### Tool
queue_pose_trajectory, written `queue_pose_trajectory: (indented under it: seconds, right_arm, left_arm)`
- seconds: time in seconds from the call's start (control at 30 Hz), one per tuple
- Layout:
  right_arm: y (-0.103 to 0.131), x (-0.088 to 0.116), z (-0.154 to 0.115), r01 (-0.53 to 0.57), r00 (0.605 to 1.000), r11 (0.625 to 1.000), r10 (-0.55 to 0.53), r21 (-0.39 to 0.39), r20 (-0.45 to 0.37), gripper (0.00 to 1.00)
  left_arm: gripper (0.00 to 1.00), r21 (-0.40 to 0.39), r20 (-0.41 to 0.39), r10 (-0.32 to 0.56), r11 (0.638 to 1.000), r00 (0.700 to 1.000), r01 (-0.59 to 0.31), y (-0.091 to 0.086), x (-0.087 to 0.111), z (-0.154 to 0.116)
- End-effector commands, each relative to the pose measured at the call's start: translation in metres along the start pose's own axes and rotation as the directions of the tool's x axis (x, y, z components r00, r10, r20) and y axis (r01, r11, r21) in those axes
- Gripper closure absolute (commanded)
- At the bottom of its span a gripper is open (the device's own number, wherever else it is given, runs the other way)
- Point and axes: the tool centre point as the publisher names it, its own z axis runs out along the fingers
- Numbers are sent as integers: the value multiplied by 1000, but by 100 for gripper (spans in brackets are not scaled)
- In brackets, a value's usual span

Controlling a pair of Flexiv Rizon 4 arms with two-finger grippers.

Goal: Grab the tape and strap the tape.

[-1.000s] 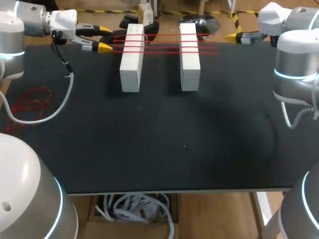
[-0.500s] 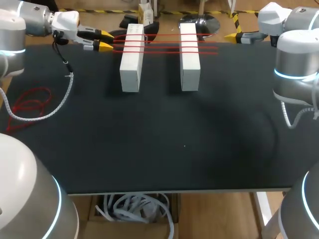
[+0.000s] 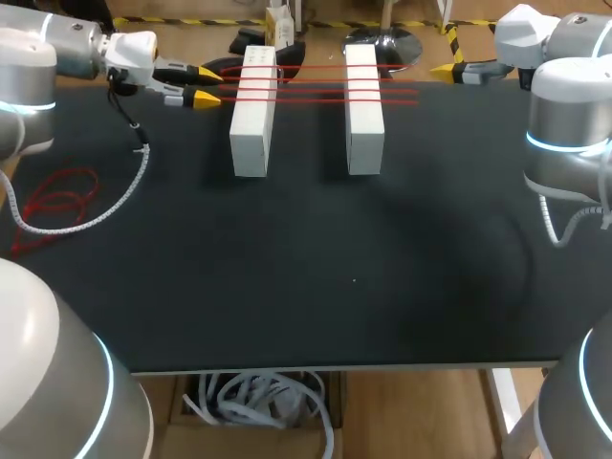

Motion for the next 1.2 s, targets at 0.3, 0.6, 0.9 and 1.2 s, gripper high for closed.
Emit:
queue_pose_trajectory:
  seconds: [0.3, 0.6, 0.9, 1.2]
  right_arm:
    - [0, 0, -1, 0, 1000, 1000, 0, 2, -2, 0]
    - [0, 0, -1, 0, 1000, 1000, 0, 2, -2, 0]
    - [0, 0, -1, 0, 1000, 1000, 0, 2, -2, 0]
    - [0, 0, -1, 0, 1000, 1000, 0, 2, -2, 0]
  left_arm:
    - [67, 9, 6, -8, 1000, 1000, 8, 13, -5, -1]
    - [71, 15, 14, -2, 1000, 1000, 2, 15, -10, 0]
    - [74, 19, 13, -3, 1000, 1000, 3, 18, -12, 1]
    - [72, 23, 15, -6, 1000, 1000, 6, 23, -14, 2]
